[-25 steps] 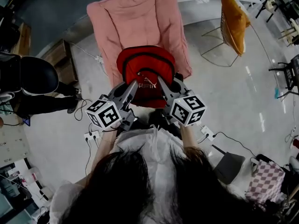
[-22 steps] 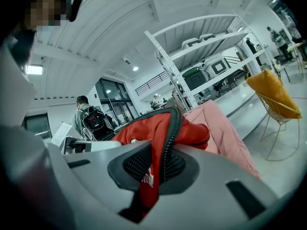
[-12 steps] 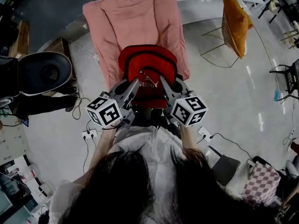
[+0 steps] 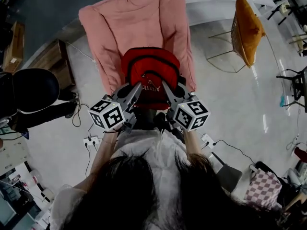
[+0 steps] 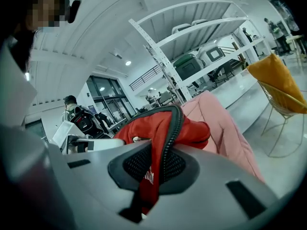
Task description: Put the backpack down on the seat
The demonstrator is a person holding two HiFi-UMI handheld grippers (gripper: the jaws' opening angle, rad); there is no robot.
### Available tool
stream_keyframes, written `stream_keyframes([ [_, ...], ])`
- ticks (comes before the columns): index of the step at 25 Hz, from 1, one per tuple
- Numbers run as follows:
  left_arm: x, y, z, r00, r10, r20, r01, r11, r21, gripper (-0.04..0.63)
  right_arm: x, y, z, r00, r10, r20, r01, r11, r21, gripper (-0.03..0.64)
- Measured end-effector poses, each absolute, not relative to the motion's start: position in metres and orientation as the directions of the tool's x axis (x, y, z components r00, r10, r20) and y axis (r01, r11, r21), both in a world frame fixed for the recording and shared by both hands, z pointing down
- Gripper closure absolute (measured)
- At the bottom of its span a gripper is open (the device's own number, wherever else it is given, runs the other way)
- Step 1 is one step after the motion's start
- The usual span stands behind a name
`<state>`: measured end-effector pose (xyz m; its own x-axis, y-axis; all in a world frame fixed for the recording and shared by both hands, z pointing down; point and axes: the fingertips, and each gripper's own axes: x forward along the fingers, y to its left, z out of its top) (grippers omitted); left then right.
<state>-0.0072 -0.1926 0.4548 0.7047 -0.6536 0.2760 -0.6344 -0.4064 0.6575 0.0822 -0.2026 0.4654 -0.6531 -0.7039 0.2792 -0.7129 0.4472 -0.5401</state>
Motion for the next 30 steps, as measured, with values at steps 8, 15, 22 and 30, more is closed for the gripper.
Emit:
stream_keyframes([
  [8, -0.028, -0.262, 0.491, 0.708, -0.628, 0.324, -0.639, -0.372, 0.674, 0.563, 0.061, -0.266, 0.501, -0.662, -0.668, 0.341, -0.718, 0.433, -0.544, 0.572],
  [15, -0.036, -0.312, 0.535, 0.724, -0.577, 0.377, -0.644, -0.37, 0.67, 0.563, 0.054, -0.313, 0.549, -0.648, -0.642, 0.409, -0.723, 0.35, -0.596, 0.572],
  [22, -0.04, -0.359, 0.598, 0.737, -0.514, 0.439, -0.651, -0.363, 0.667, 0.563, 0.051, -0.353, 0.61, -0.623, -0.595, 0.508, -0.754, 0.281, -0.594, 0.572],
  [30, -0.029, -0.402, 0.658, 0.776, -0.41, 0.479, -0.626, -0.404, 0.668, 0.563, 0.072, -0.396, 0.678, -0.563, -0.554, 0.613, -0.8, 0.18, -0.573, 0.572],
])
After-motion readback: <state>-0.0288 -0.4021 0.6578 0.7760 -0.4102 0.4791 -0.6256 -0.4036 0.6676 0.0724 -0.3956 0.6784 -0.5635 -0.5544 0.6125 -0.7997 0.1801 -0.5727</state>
